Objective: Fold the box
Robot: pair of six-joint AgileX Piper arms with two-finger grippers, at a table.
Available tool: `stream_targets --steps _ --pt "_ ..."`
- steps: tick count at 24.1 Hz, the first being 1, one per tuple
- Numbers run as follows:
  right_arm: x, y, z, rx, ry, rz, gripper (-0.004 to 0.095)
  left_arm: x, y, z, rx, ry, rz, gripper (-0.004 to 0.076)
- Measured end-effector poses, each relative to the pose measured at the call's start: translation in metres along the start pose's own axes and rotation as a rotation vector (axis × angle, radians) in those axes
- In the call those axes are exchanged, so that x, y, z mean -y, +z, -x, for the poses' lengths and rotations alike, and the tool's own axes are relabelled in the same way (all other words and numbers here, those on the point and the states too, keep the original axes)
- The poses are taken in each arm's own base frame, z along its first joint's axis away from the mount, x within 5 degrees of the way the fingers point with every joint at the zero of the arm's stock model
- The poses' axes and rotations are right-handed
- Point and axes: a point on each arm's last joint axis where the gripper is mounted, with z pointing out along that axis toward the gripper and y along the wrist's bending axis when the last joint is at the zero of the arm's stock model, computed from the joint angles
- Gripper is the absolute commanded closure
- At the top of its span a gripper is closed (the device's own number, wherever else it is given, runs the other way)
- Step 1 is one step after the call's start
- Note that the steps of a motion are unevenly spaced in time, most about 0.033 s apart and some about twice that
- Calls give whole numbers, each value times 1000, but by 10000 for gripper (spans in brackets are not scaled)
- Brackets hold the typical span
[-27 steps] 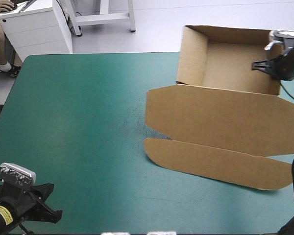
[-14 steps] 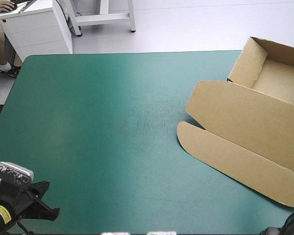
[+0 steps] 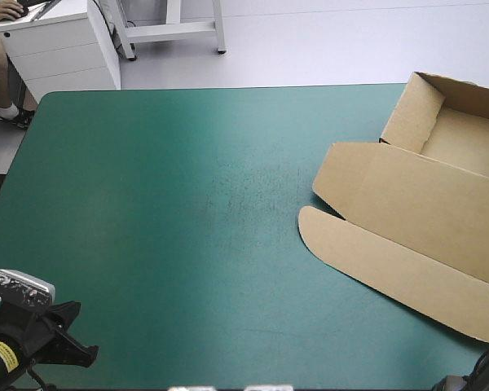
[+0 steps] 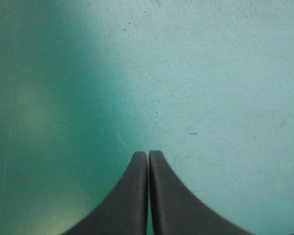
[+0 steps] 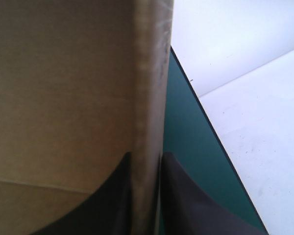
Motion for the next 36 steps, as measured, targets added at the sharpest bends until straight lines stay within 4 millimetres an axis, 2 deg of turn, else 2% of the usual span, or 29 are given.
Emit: stream_targets --steps 2,5,6,9,11,13,14,15,17,18,19,20,23,27,28,32,36 --pt "0 1 -1 -9 0 0 359 0 0 -1 -6 0 1 734" --pt "2 0 -1 -11 9 -13 166 0 0 -1 -13 1 2 734" --pt "3 -1 0 -10 20 -21 138 0 0 -1 -16 1 2 734" --pt "9 -12 3 -6 58 -69 145 0 0 -1 -15 2 4 734" --pt "8 -29 6 35 75 -58 145 -1 0 -1 -16 2 6 734" --pt "2 -56 5 91 58 -1 150 0 0 -2 -20 1 4 734" --pt "-3 -77 3 137 41 47 164 0 0 -2 -21 1 3 734" --pt "-5 -86 2 154 36 64 247 0 0 -2 -20 1 3 734" --pt "-16 -123 -8 230 29 160 527 0 0 -2 -20 2 5 734" --pt "-20 -133 -14 244 23 192 730 -1 0 -2 -19 5 13 734" --pt "-27 -144 -23 254 13 229 880 -3 0 -2 -17 11 28 734" --pt "-33 -153 -31 262 2 254 912 -4 0 -1 -13 19 47 734" --pt "-68 -190 -62 306 -106 326 913 -9 0 0 -3 1 97 734" --pt "-102 -227 -98 370 -244 402 913 -10 -1 0 4 -54 115 734" --pt "-112 -241 -113 402 -295 430 913 -11 -1 0 4 -63 116 734" --pt "-128 -268 -162 468 -441 501 913 -11 -2 0 18 -71 117 734" --pt "-129 -273 -207 488 -548 555 913 -12 -11 -4 103 -82 103 734"
